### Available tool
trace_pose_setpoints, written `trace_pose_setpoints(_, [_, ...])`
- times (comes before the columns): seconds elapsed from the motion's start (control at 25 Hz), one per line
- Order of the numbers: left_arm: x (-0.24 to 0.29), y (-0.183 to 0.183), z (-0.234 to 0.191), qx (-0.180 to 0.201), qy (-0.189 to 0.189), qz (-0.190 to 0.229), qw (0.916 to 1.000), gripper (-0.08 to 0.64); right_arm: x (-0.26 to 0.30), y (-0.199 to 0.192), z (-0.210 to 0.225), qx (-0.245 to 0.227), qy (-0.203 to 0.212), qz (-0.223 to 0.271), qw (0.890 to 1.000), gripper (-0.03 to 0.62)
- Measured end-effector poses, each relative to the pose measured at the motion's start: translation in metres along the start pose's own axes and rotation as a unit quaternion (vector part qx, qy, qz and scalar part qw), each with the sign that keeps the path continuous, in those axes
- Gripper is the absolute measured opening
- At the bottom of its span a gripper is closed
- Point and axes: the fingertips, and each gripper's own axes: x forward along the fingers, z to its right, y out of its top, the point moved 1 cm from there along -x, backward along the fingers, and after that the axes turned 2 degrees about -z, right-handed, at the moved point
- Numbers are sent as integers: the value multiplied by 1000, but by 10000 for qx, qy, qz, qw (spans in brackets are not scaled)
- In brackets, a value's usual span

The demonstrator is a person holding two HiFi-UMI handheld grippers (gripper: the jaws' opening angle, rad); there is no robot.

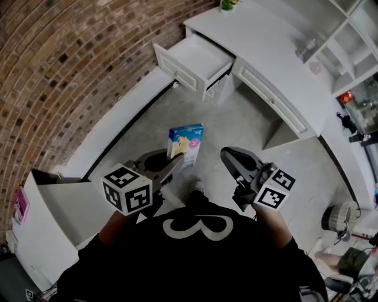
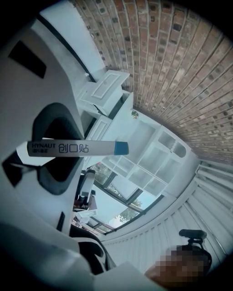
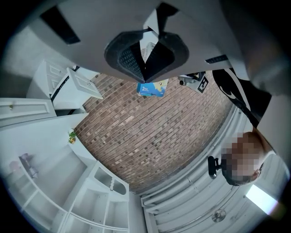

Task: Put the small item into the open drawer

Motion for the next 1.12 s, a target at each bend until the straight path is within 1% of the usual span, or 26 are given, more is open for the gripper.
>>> trace_pose_setpoints(0.2, [33,30,-1,126,52,26,9999,69,-2,31,34,-62,18,128,9999,12])
trace_pose_setpoints(0.36, [52,52,0,275,112,85,9995,69,-3,51,54,-206,35,104,9997,12])
trace_pose_setpoints(0.56, [69,73,5,397,104,258,9988,69,0,72,71,-429,-109,97,9990,12])
trace_pose_setpoints(0.88, [74,75,2,518,94,301,9982,69,0,77,76,-464,-233,240,9984,12])
trace_pose_setpoints(1.12, [85,84,-11,569,65,313,9979,69,2,82,88,-540,-332,184,9978,12])
